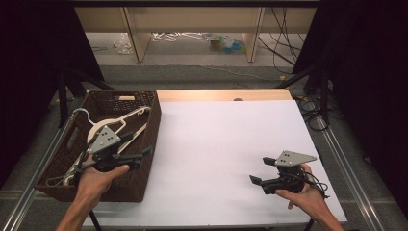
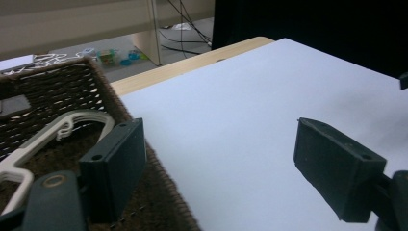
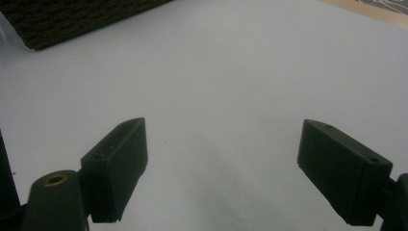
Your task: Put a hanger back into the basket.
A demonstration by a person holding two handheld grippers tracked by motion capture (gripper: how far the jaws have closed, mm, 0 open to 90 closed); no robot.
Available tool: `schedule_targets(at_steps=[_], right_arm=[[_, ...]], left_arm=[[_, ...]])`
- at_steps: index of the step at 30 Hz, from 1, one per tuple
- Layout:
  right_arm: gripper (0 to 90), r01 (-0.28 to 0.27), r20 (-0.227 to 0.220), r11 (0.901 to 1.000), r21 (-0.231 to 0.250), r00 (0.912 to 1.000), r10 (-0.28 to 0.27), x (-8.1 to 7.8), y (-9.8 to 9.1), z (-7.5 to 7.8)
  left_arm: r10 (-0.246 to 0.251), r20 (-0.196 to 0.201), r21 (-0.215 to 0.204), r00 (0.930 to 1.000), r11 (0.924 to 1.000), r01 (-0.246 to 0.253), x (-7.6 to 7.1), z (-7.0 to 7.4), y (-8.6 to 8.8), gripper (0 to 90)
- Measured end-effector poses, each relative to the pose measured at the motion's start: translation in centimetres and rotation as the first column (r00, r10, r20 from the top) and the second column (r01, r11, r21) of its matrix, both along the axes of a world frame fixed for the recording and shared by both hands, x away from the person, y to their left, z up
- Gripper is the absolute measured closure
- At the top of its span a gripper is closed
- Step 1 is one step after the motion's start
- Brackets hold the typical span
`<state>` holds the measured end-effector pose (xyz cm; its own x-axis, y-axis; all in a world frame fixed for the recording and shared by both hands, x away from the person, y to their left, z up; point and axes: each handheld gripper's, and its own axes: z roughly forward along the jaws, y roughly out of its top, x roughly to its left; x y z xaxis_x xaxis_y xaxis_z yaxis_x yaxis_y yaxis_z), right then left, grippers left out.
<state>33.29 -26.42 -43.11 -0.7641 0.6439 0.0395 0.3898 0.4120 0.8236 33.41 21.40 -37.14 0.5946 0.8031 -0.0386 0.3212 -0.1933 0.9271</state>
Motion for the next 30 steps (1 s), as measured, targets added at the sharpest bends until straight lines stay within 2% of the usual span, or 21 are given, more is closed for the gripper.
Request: schedule_targets(at_steps=[3, 8, 13, 15, 16, 17, 18, 19, 22, 25, 26, 27, 28, 30], right_arm=[[18.4, 0.005, -0.002, 1.0, 0.008, 1.0, -0.005, -0.1, 0.0, 0.1], [18.4, 0.005, 0.0, 0.9999, 0.012, 1.0, -0.005, -0.4, 0.1, 0.1], [18.3, 0.003, 0.014, 0.9999, 0.012, 0.9999, -0.004, -0.6, 0.4, 0.3], [18.4, 0.006, 0.014, 0.9999, 0.011, 0.9999, -0.007, -0.8, 0.5, 0.4], [18.3, 0.002, 0.014, 0.9999, 0.011, 0.9999, -0.002, -0.8, 0.5, 0.4], [18.4, 0.004, 0.002, 0.9999, 0.014, 1.0, -0.004, -1.0, 0.5, 0.4], [18.3, 0.003, 0.005, 0.9999, 0.015, 1.0, -0.003, -1.0, 0.5, 0.4], [18.4, 0.01, 0.012, 0.9998, 0.017, 0.9999, -0.01, -1.1, 0.5, 0.4], [18.3, 0.008, 0.016, 0.9997, 0.023, 0.9998, -0.008, -1.6, 0.5, 0.5], [18.1, 0.009, 0.036, 0.9996, 0.028, 0.9993, -0.01, -2.3, 0.5, 0.7], [18.1, 0.008, 0.037, 0.9995, 0.031, 0.9993, -0.009, -2.6, 0.5, 0.7], [18.1, 0.004, 0.029, 0.9995, 0.031, 0.9996, -0.005, -3.0, 0.6, 0.8], [18.2, 0.003, 0.043, 0.9995, 0.032, 0.9991, -0.005, -3.3, 0.5, 0.8], [18.1, 0.003, 0.038, 0.9994, 0.036, 0.9993, -0.004, -3.9, 0.5, 0.9]], left_arm=[[0.0, -0.003, -0.007, 1.0, 1.0, 0.0, -0.3, -0.2, -0.7, 18.5], [-0.048, 0.003, 0.006, 0.9989, 0.9988, 0.048, -1.2, -0.7, -2.8, 18.5], [-0.086, 0.02, 0.058, 0.9961, 0.9947, 0.085, -2.0, -1.6, -4.2, 18.5], [-0.097, 0.015, 0.046, 0.9952, 0.9943, 0.096, -2.1, -1.9, -4.4, 18.2], [-0.098, 0.01, 0.015, 0.9951, 0.9951, 0.098, -2.4, -2.4, -4.7, 18.1], [-0.096, 0.013, 0.02, 0.9953, 0.9952, 0.095, -2.6, -2.7, -4.8, 18.1], [-0.096, 0.013, 0.02, 0.9953, 0.9952, 0.095, -2.6, -2.7, -4.8, 18.2], [-0.091, 0.025, 0.031, 0.9955, 0.9954, 0.091, -2.9, -3.4, -5.1, 18.2], [-0.099, 0.017, 0.026, 0.9949, 0.9948, 0.099, -3.4, -4.3, -5.4, 18.2], [-0.106, 0.031, 0.013, 0.9938, 0.9943, 0.106, -4.0, -5.3, -5.6, 18.0], [-0.115, 0.041, 0.017, 0.9925, 0.9933, 0.115, -4.2, -5.7, -5.6, 18.0], [-0.123, 0.042, 0.039, 0.9915, 0.9918, 0.121, -4.4, -6.0, -5.7, 18.0], [-0.134, 0.046, 0.066, 0.9899, 0.9892, 0.131, -4.5, -6.2, -5.7, 18.0], [-0.128, 0.028, 0.056, 0.9914, 0.9905, 0.126, -4.8, -6.5, -5.6, 18.0]])
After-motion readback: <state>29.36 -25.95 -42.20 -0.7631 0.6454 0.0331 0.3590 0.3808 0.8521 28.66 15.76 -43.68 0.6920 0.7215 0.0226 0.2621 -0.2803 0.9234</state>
